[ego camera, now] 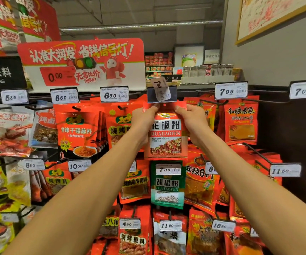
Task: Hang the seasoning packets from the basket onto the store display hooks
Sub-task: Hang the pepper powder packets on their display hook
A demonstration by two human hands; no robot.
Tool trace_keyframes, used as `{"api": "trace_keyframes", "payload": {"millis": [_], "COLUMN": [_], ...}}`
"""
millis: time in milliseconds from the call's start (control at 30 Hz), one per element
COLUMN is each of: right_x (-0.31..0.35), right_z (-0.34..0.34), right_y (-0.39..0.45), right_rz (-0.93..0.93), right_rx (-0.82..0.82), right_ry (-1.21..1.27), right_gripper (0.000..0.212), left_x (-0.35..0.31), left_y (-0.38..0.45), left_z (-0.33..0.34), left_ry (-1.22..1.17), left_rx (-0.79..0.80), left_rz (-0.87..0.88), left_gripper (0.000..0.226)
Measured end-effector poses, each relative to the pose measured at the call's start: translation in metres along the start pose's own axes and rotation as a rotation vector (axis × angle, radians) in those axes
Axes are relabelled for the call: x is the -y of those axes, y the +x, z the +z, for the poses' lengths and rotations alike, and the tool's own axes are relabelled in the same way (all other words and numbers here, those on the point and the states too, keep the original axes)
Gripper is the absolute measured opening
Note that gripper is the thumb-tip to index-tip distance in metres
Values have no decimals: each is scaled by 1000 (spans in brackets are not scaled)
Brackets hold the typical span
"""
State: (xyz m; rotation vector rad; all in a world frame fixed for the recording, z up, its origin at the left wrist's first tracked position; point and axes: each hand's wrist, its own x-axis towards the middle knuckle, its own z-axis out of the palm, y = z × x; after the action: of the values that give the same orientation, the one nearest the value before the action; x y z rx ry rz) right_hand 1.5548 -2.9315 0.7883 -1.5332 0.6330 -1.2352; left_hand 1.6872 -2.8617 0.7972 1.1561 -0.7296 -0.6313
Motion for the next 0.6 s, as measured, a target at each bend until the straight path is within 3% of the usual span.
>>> {"api": "trace_keyframes", "payload": {"millis": [233, 400, 600], "right_x": [-5, -15, -20], "right_z": [5, 13, 25], "right_y": [8, 23, 51], "right_rz": [24, 102, 85], "right_rx": [-24, -90, -229], "right_ry": [-72, -111, -290], "right_gripper": [17, 18, 30], "left_x": [1, 0, 18], "left_y": [7, 14, 23], "left_z": [-2, 1, -16], "left_ry": [19, 147, 403], "left_rx": [-56, -106, -218], "left_rz": [-16, -60, 35], "left_gripper": [11, 27, 22]}}
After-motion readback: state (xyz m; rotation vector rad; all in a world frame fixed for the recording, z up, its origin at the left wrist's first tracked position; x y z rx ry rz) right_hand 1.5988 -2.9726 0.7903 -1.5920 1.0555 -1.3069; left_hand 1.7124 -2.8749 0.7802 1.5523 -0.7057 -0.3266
